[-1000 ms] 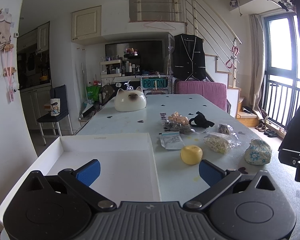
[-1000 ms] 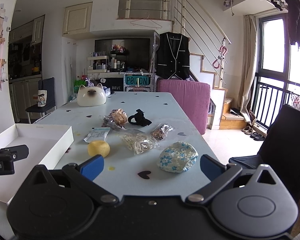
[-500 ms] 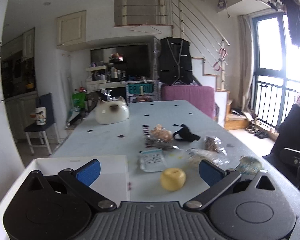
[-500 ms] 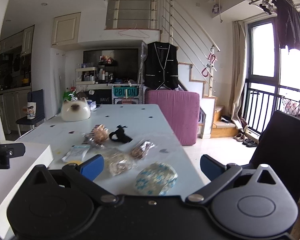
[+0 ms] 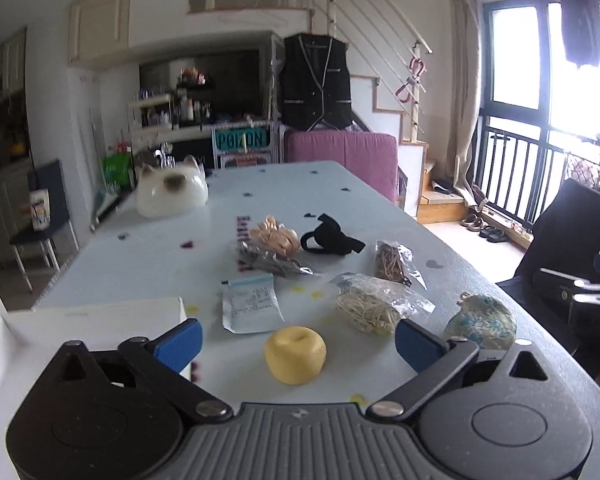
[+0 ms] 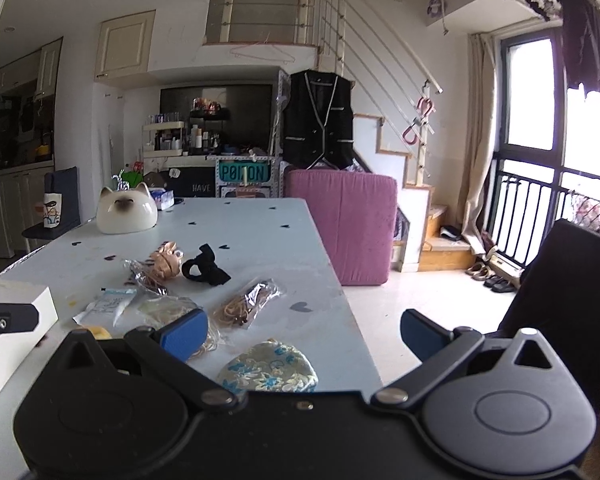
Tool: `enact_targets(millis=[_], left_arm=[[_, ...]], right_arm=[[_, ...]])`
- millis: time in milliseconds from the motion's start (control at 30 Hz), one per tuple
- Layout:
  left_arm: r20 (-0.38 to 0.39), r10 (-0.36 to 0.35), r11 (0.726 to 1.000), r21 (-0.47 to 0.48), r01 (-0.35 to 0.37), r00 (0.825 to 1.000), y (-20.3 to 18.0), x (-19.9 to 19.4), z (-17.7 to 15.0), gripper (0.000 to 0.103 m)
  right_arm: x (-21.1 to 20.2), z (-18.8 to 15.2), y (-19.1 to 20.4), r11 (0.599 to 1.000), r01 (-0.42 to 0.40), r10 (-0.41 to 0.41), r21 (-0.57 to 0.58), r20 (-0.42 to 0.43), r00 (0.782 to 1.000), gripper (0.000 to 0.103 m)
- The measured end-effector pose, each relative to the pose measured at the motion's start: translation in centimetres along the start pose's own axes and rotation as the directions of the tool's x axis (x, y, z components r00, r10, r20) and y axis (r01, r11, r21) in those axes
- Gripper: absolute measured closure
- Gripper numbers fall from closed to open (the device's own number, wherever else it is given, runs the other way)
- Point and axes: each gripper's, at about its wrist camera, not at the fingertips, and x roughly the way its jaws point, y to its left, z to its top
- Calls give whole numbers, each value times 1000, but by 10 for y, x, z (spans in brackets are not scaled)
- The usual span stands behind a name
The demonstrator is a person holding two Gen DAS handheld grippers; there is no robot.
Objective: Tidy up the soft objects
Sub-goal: 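Grasp the yellow sponge ball with the left gripper while the right grasps the floral pouch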
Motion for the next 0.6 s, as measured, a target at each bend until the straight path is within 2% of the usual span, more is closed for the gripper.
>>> enact_targets(millis=[167, 300, 433, 600], left_arm=[[-92, -14, 999, -32, 12, 996, 1, 33, 3, 18], [-155, -17, 999, -38, 11, 988, -1, 57, 0, 21], [-191, -6, 999, -40, -2, 982, -1, 75, -4, 25], [-210, 8, 998, -56, -20, 978, 4, 89, -7, 37]], right_arm=[[21, -3, -5, 999, -40, 39, -14, -25, 999, 0], [40, -5, -6, 996, -81, 80, -27, -50, 996, 0], [61, -12, -2, 987, -148, 142, -59, -100, 985, 0], [77, -22, 9, 979, -168, 150, -113, -152, 977, 0]])
